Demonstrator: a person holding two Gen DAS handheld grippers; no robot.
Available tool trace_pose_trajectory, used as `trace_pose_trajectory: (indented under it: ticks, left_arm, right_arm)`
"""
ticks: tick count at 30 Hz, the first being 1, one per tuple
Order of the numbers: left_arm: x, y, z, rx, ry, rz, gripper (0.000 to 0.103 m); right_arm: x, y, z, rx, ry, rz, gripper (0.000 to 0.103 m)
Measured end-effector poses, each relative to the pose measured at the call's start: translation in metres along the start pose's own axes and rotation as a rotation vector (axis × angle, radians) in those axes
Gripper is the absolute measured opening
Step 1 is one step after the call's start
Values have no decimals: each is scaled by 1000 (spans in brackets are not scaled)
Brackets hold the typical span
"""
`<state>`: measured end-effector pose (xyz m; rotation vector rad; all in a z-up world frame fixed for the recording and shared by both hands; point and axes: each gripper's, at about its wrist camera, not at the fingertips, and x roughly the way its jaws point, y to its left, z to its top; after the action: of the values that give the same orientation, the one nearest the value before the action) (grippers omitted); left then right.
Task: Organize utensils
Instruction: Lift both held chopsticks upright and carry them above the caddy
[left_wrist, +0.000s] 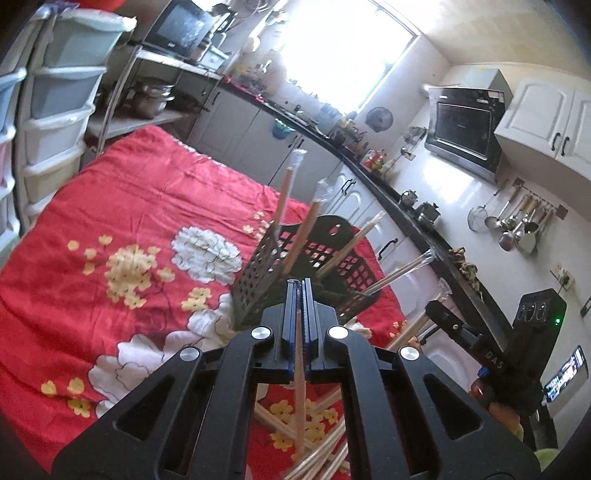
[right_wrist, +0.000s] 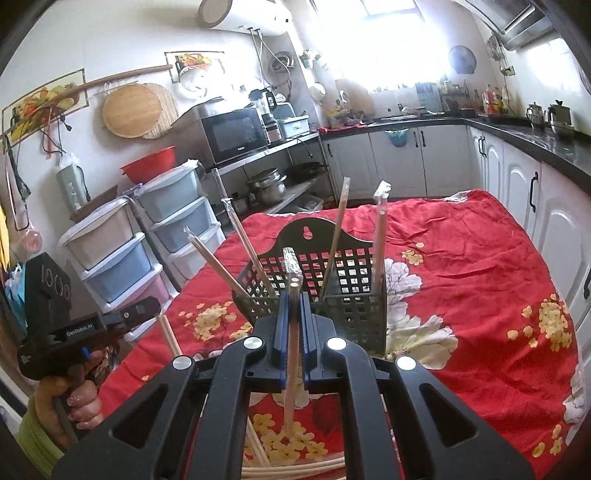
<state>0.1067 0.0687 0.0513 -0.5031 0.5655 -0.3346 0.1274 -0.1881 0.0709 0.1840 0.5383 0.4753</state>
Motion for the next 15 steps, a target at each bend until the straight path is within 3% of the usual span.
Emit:
trace_pose_trajectory:
  ticks: [15]
  left_arm:
    - [4, -40, 19, 100, -24, -49, 0]
  right_arm:
    - [-12, 6, 11, -19, -38, 18, 6]
